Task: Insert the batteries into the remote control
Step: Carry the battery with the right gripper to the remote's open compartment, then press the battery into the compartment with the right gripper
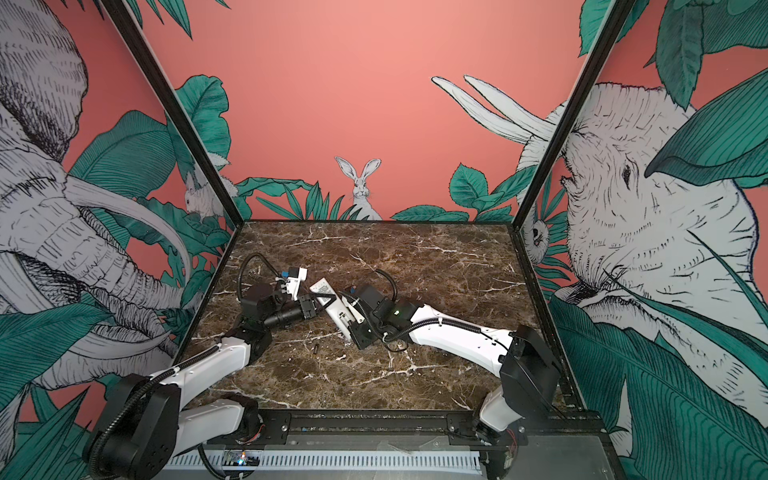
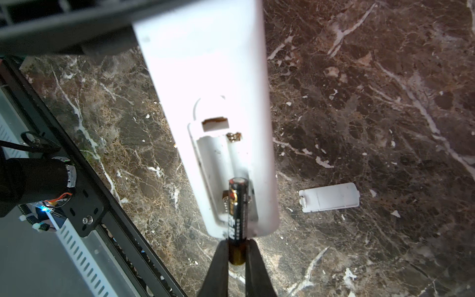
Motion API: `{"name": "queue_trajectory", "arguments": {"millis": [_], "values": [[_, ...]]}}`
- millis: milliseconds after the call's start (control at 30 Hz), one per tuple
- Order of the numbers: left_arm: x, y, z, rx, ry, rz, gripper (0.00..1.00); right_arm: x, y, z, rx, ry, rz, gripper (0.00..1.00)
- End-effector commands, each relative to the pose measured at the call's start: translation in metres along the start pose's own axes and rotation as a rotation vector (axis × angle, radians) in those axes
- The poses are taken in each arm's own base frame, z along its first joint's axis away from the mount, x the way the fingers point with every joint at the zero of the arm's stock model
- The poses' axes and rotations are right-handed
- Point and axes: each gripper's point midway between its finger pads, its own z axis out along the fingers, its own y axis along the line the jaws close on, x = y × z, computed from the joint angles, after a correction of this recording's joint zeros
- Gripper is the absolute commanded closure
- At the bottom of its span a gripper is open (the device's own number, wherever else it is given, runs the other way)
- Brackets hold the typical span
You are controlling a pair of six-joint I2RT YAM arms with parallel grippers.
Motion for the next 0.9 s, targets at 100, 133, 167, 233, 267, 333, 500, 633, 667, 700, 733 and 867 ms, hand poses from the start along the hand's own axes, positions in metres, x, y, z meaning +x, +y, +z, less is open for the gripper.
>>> {"name": "queue_trajectory", "arguments": {"millis": [100, 133, 167, 233, 267, 333, 500, 633, 667, 700, 733, 867], "values": [[0.001, -0.01, -0.005, 0.038, -0.004, 0.023, 1.0, -0.009, 0.002, -0.002, 0.021, -0.007, -0.022, 0.85], [0.001, -0.01, -0.005, 0.04, -0.005, 0.023, 1.0, -0.01, 0.002, -0.001, 0.019, -0.005, -0.028, 0.85], [0.002, -0.01, -0.006, 0.039, -0.004, 0.022, 1.0, -0.011, 0.003, -0.001, 0.017, -0.003, -0.031, 0.85], [0.001, -0.011, -0.006, 0.042, -0.004, 0.023, 1.0, -0.012, 0.003, 0.0, 0.022, -0.001, -0.033, 0.85], [0.001, -0.011, -0.006, 0.042, -0.004, 0.021, 1.0, -0.013, 0.003, 0.001, 0.023, 0.002, -0.035, 0.85], [0.002, -0.01, -0.006, 0.043, 0.0, 0.016, 1.0, -0.013, 0.002, 0.001, 0.028, 0.001, -0.036, 0.85], [0.002, -0.009, -0.006, 0.04, -0.002, 0.006, 1.0, -0.015, 0.002, 0.0, 0.031, -0.002, -0.039, 0.82], [0.0, -0.009, -0.005, 0.049, -0.006, -0.006, 1.0, -0.017, 0.005, 0.0, 0.016, -0.007, -0.047, 0.81], [0.0, -0.009, -0.005, 0.052, -0.007, -0.01, 1.0, -0.017, 0.005, -0.001, 0.018, -0.008, -0.047, 0.8], [-0.002, -0.009, -0.004, 0.058, -0.011, -0.014, 1.0, -0.018, 0.005, -0.001, 0.017, -0.011, -0.05, 0.8], [-0.002, -0.009, -0.004, 0.062, -0.01, -0.019, 1.0, -0.018, 0.006, -0.002, 0.016, -0.013, -0.052, 0.79], [-0.003, -0.009, -0.003, 0.071, -0.011, -0.033, 1.0, -0.021, 0.007, -0.003, 0.009, -0.019, -0.057, 0.78]]}}
